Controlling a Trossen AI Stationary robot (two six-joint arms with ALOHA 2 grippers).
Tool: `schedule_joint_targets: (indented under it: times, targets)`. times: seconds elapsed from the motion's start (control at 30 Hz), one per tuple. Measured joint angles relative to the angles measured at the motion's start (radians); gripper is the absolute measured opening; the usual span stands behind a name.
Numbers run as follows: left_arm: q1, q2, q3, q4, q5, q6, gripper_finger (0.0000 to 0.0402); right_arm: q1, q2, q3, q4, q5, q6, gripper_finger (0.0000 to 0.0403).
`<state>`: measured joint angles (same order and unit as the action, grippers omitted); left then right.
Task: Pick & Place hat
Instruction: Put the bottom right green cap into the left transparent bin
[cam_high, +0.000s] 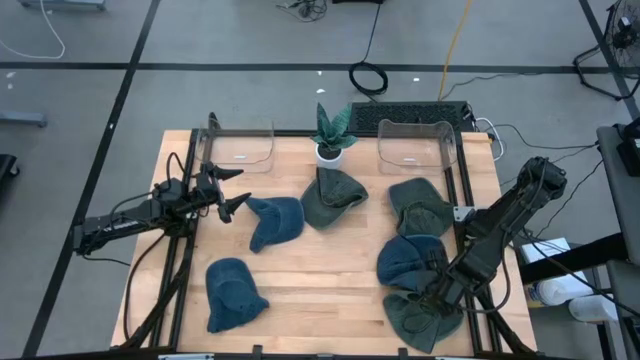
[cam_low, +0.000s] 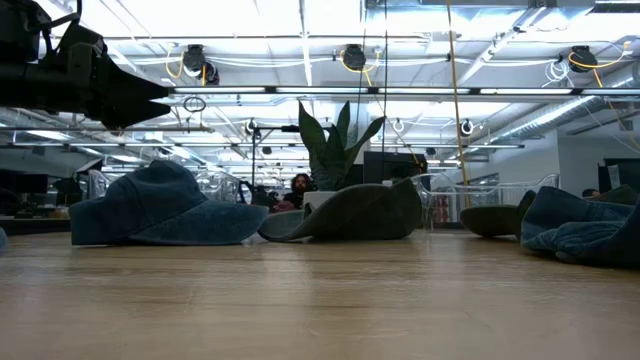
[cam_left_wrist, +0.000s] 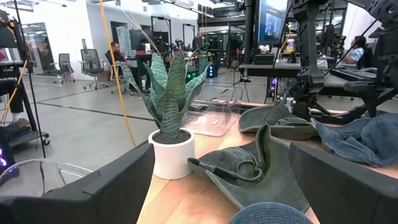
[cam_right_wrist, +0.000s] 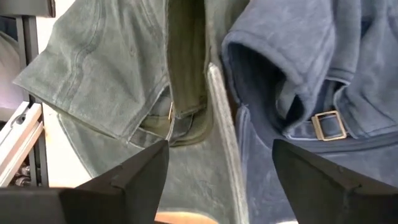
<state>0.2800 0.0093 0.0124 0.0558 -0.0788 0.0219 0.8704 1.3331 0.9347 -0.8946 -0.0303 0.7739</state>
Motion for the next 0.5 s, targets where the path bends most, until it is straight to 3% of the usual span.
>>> schedule_joint_targets:
  times: [0.5]
  targets:
    - [0.000, 0.000, 0.000, 0.000, 0.000, 0.000, 0.0379, 0.043, 0.000, -0.032, 0.003, -0.028, 0.053, 0.0274]
